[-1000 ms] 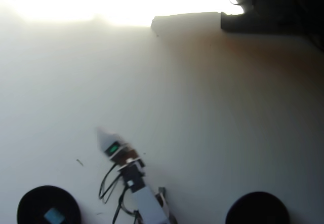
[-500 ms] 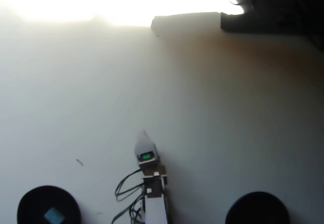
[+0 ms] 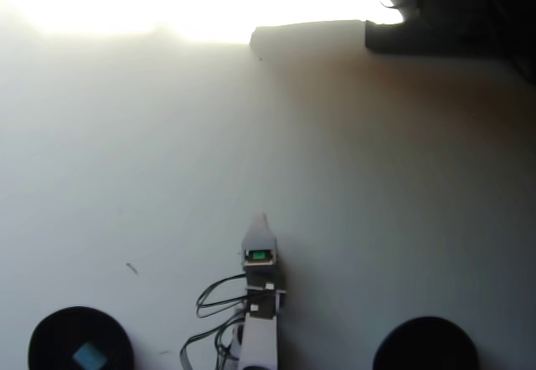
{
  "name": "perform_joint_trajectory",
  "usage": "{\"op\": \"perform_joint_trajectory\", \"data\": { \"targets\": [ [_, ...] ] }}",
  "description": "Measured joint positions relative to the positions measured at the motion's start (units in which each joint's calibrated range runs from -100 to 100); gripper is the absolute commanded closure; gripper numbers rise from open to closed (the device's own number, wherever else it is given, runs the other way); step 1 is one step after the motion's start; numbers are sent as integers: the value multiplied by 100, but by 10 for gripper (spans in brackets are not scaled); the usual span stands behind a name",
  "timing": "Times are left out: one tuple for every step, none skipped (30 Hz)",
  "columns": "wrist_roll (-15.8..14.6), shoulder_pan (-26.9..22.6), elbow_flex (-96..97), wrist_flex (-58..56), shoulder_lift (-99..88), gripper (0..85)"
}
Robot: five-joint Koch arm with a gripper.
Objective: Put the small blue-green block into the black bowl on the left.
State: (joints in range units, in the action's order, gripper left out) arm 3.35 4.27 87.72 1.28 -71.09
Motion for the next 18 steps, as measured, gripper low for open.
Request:
{"op": "perform_joint_trajectory", "data": {
  "targets": [
    [0,-44,55,16,0,372],
    [-5,-88,111,82,25,372],
    [-5,-127,166,189,76,372],
    [-10,-156,203,313,164,373],
    [-10,-171,222,428,265,373],
    [-15,-176,231,576,429,373],
    [-20,-181,222,757,657,373],
    [-29,-171,222,1012,934,375],
    [-39,-142,212,1341,1301,376],
    [-44,-117,194,1621,1604,375],
    [-49,-112,203,1802,1768,375],
    [-54,-107,212,1892,1818,375],
    [-59,-107,212,1909,1831,375],
    [-83,-107,222,1917,1831,375],
    [-137,-98,231,1933,1831,375],
    [-205,-88,240,1966,1843,375],
    [-278,-83,268,2007,1856,375],
    [-327,-78,305,2065,1856,375]
  ]
}}
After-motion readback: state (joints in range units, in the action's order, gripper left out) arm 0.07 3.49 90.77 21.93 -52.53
